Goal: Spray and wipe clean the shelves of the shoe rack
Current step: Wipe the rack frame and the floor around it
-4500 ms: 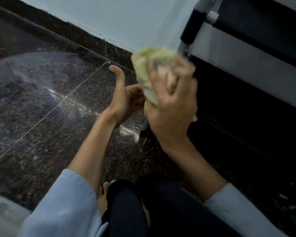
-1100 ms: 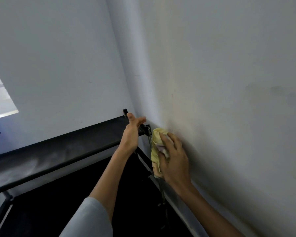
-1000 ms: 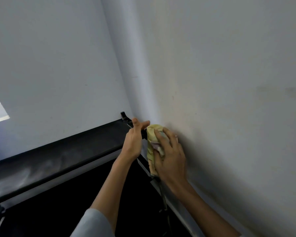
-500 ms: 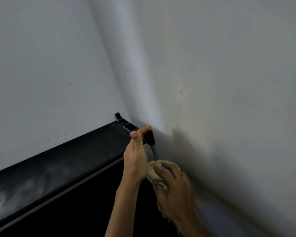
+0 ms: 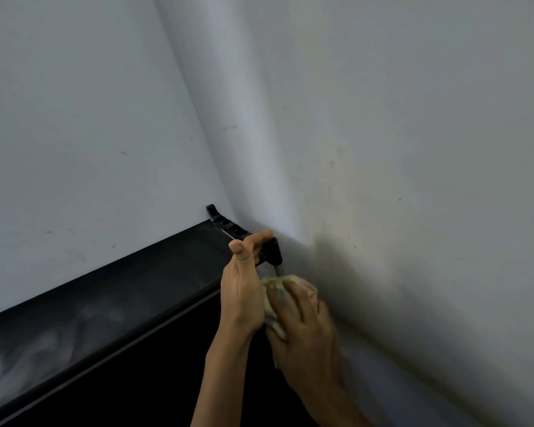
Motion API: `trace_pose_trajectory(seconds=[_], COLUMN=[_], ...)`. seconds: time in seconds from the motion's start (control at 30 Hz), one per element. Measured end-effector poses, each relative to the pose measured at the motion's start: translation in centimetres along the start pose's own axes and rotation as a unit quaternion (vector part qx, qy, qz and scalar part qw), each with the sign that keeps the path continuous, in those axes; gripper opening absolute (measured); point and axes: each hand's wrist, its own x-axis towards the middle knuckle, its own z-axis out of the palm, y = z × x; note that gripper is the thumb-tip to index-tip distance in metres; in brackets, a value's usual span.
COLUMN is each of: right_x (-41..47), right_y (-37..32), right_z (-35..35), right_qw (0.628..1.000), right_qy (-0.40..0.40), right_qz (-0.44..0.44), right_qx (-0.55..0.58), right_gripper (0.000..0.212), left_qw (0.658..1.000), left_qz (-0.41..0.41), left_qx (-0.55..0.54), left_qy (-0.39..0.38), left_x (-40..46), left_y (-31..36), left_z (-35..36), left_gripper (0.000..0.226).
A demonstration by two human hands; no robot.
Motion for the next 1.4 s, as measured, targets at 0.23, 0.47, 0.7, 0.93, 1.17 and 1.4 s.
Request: trace_pose_trajectory(seconds=[0.23, 0.47, 0.7, 0.93, 1.17, 1.4], right_x=[2.1, 6.1, -0.8, -4.3, 4.8, -3.3], right_y=[-1.3, -2.2, 1.1, 3.3, -0.6, 3.0], right_z=[-1.6, -1.2, -0.4, -2.2, -1.7, 1.9], right_qw=[0.978, 0.976, 0.995, 0.979, 0.969, 0.984], right_qy=[0.141, 0.117, -0.046, -0.030, 0.085, -0.008], right_qz=[0.030, 0.039, 0.011, 0.094, 0.054, 0.053], right_qx=[0.149, 0.177, 0.086, 0.180, 0.226, 0.172], right_gripper=[0.043, 0.051, 0.048, 0.037, 0.052, 0.048], left_qw=[1.000, 0.995, 0.996, 0.993, 0.977, 0.997], left_qz=[0.004, 0.005, 0.003, 0.053, -0.019, -0.071], left_qx=[-0.026, -0.093, -0.084, -0.094, -0.051, -0.023], left_qy=[-0.010, -0.025, -0.021, 0.057, 0.206, 0.035], left_x=[0.1, 0.2, 0.2, -1.3, -1.4, -1.5], left_y=[-0.2, 0.0, -0.1, -0.2, -2.5, -3.8], left_z=[-0.3, -0.5, -0.6, -0.2, -0.1, 1.5], left_gripper=[0.109, 0.105, 0.115, 0.086, 0.055, 0.045])
